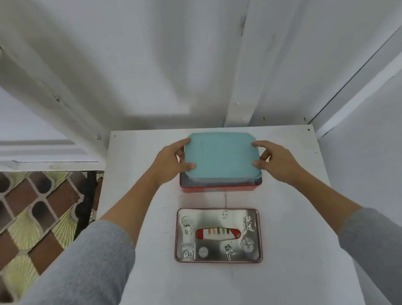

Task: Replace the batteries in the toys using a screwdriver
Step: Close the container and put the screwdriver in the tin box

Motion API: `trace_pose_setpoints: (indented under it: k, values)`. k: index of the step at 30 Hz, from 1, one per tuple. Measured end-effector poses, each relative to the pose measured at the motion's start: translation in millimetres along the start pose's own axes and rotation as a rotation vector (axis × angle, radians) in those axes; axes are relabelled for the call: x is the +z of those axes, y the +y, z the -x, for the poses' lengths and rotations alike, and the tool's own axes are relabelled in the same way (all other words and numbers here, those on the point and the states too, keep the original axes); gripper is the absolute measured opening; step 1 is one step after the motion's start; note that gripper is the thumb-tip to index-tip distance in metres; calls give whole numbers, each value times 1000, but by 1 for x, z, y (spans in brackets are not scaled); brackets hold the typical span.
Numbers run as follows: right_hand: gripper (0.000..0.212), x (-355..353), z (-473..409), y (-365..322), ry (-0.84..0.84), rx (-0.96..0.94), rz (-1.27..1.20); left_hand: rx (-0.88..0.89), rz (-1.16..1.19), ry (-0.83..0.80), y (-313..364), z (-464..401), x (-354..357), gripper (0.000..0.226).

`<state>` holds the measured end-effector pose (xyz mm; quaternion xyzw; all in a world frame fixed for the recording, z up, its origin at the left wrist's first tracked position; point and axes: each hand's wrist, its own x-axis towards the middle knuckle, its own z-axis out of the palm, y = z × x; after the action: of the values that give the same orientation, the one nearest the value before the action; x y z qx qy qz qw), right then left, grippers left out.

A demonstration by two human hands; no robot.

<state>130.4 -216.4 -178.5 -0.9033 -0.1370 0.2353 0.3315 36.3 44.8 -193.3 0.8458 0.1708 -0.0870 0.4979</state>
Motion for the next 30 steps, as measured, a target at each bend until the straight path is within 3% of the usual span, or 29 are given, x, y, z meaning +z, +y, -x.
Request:
trace_pose_setpoints:
  k: [10,16,21,26,30]
  values:
    - [50,27,-12,17,16,51,63,-9,-212,18,-38,-18,24,77]
    - [52,35,-11,13,14,56,313,28,-333,62,-45,-18,30,77]
    - [58,39,-11,12,-82,19,479,74,-403,65,-49,-12,33,73]
    - [77,37,-13,12,-136,22,473,114,-525,24,-48,-10,26,73]
    - [73,34,-17,9,-218,13,483,153,-564,-1,-47,-10,24,73]
